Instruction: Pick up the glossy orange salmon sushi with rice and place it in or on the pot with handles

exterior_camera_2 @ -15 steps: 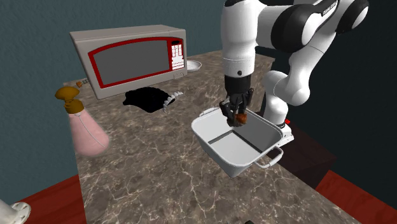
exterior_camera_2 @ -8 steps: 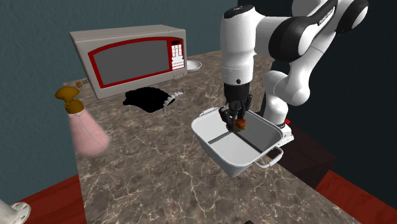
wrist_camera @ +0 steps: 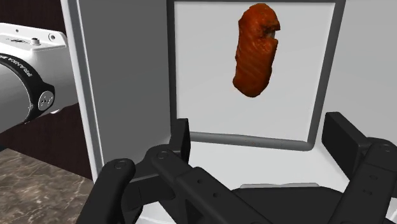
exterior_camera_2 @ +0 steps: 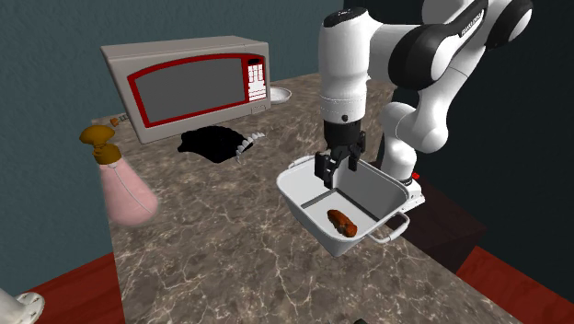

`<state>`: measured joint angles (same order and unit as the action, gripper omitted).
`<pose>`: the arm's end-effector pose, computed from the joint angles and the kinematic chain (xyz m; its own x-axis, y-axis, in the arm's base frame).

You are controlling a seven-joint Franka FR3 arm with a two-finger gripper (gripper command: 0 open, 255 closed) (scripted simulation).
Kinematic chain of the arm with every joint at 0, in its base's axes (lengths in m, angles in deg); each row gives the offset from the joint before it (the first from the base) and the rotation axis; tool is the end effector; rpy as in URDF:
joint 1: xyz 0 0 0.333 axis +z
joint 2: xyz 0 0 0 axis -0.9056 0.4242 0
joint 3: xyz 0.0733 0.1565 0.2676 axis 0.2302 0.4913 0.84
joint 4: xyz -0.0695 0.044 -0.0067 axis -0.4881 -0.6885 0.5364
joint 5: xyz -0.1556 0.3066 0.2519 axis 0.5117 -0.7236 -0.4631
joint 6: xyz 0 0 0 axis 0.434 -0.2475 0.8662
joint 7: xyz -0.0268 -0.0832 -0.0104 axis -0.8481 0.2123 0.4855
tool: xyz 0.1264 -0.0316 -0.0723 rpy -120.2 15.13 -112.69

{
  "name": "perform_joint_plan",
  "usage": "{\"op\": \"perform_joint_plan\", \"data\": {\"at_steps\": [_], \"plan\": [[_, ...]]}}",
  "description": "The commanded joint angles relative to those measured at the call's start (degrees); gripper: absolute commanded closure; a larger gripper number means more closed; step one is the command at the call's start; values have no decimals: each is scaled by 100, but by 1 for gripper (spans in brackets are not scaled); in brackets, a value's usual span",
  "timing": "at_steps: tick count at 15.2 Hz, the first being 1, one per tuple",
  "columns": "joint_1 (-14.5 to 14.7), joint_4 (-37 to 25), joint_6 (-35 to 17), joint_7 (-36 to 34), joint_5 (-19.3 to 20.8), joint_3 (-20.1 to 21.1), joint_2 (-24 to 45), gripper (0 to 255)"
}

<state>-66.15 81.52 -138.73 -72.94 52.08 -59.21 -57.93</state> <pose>0.4046 0.1872 0.4374 0.3768 -0.9240 -0.0650 -0.9193 -0.3816 0.0966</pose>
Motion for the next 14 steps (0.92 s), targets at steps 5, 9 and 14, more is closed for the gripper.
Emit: {"op": "perform_joint_plan", "data": {"at_steps": [5,9,14], "plan": [[-43,-579,568,-24,73,-82,14,0],[-54,-741,715,-32,92,-101,30,0],[-54,-741,714,-32,92,-101,30,0]]}}
